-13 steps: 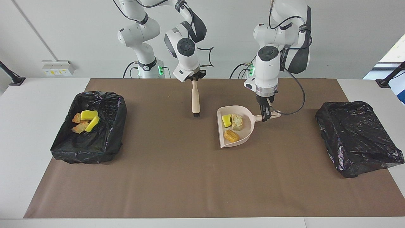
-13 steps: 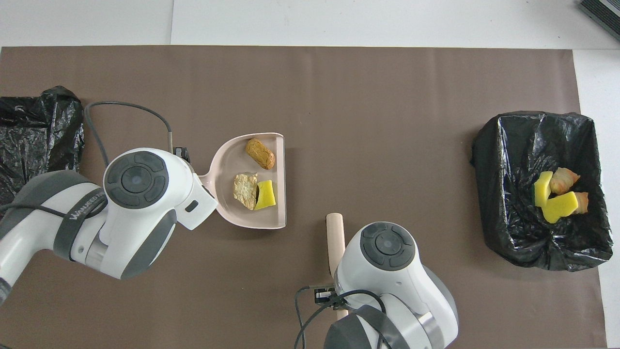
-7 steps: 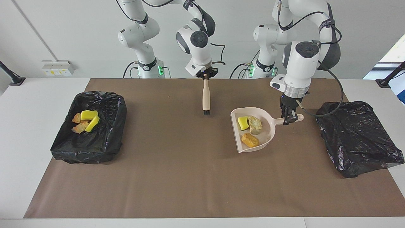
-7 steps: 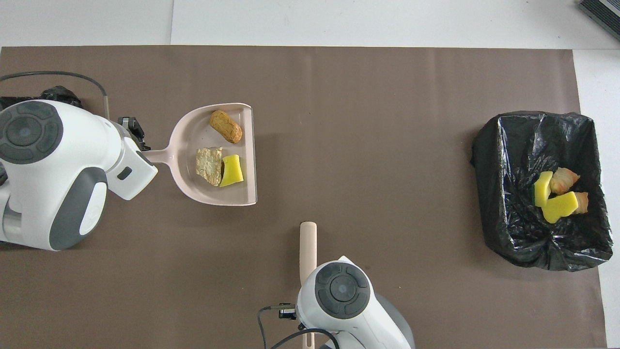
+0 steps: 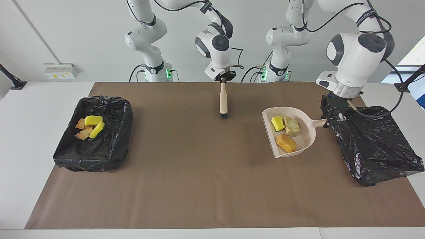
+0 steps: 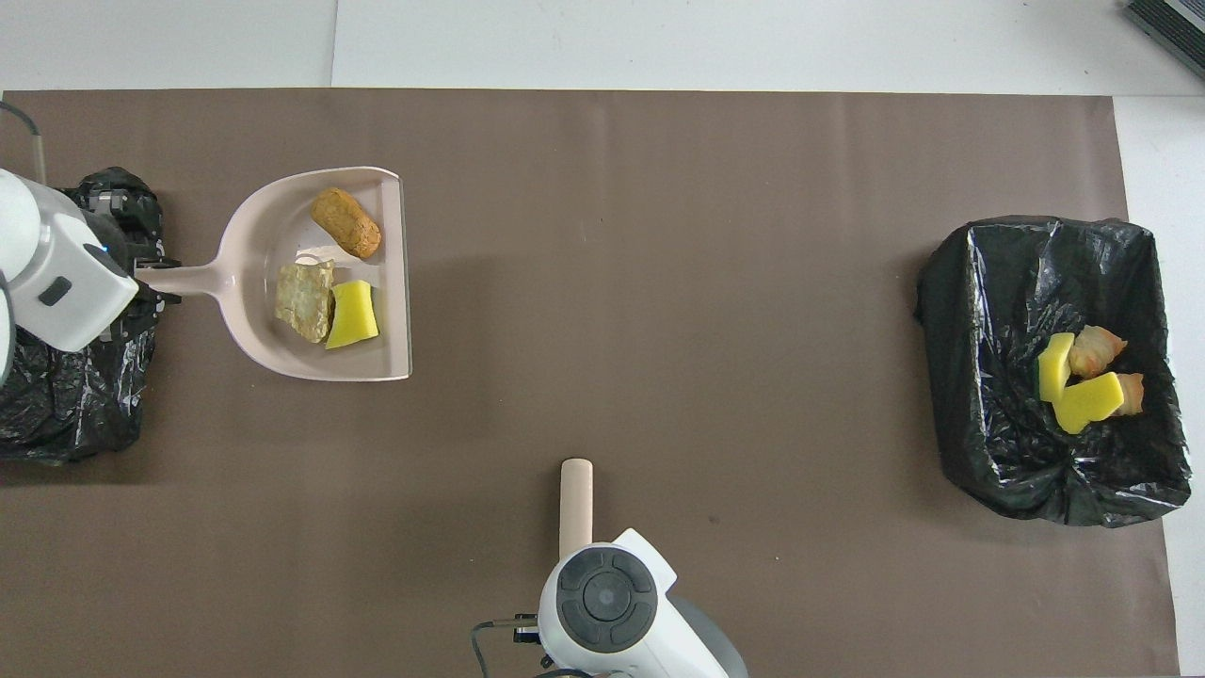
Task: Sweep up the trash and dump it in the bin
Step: 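Carry the loaded dustpan toward the farther black bin with the left gripper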
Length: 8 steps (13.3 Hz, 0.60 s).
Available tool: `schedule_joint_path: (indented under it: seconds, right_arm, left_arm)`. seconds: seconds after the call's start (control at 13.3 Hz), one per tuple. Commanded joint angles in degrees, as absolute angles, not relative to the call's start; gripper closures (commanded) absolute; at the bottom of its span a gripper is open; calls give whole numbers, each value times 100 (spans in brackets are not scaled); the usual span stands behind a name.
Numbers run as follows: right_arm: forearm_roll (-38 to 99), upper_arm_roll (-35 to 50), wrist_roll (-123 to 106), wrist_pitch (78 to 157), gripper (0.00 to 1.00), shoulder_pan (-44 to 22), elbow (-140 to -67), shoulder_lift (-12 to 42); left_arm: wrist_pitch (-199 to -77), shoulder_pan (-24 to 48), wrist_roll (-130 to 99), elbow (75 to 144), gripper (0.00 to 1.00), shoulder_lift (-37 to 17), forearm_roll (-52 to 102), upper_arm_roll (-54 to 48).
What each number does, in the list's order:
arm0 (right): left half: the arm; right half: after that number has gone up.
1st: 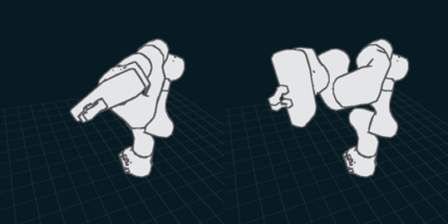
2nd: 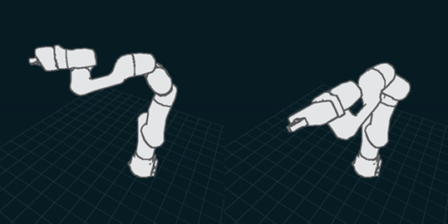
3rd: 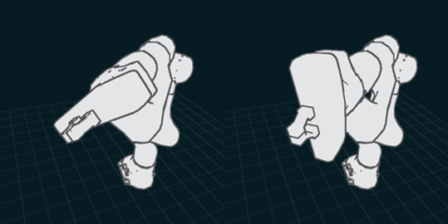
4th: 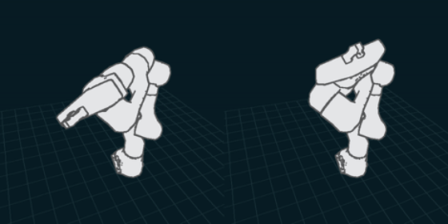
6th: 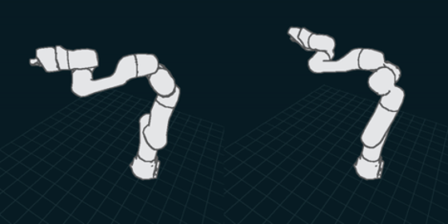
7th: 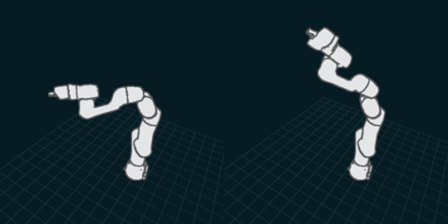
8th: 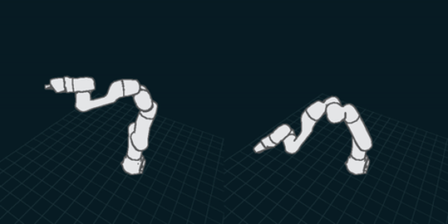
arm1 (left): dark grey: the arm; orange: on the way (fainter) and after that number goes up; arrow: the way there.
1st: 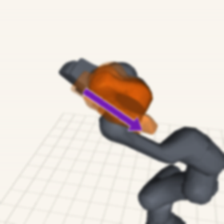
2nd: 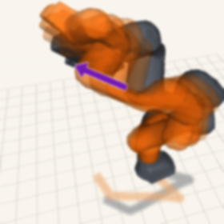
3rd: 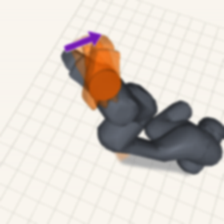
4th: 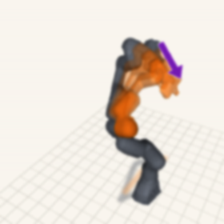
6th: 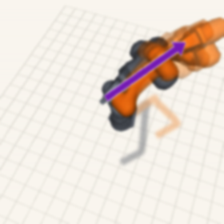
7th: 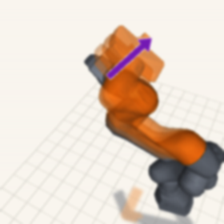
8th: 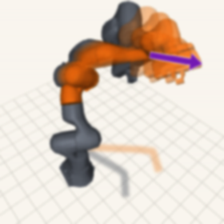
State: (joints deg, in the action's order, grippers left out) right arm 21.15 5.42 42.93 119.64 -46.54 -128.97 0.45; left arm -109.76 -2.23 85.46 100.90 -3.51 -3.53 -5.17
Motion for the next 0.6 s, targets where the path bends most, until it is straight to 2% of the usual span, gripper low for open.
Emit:
schedule_joint_path:
  seconds: [0.0, 0.15, 0.38, 0.53]
  right_arm:
    - [1909, 536, 4551, 11849, 100, -4710, -13043, -141]
    - [1609, 536, 4982, 11734, 100, -4711, -13043, -167]
    - [1521, 536, 5010, 11759, 100, -4711, -13218, -263]
    - [1521, 536, 4888, 11856, 100, -4711, -13402, -342]
  left_arm:
    - [-10338, -780, 8910, 9179, 100, -746, -246, -580]
    - [-9977, -1333, 9061, 8703, 100, -975, -290, -580]
    - [-10020, -1949, 9552, 8456, 100, -1002, -623, -571]
    - [-10090, -2607, 9668, 8429, 100, -993, -598, -571]
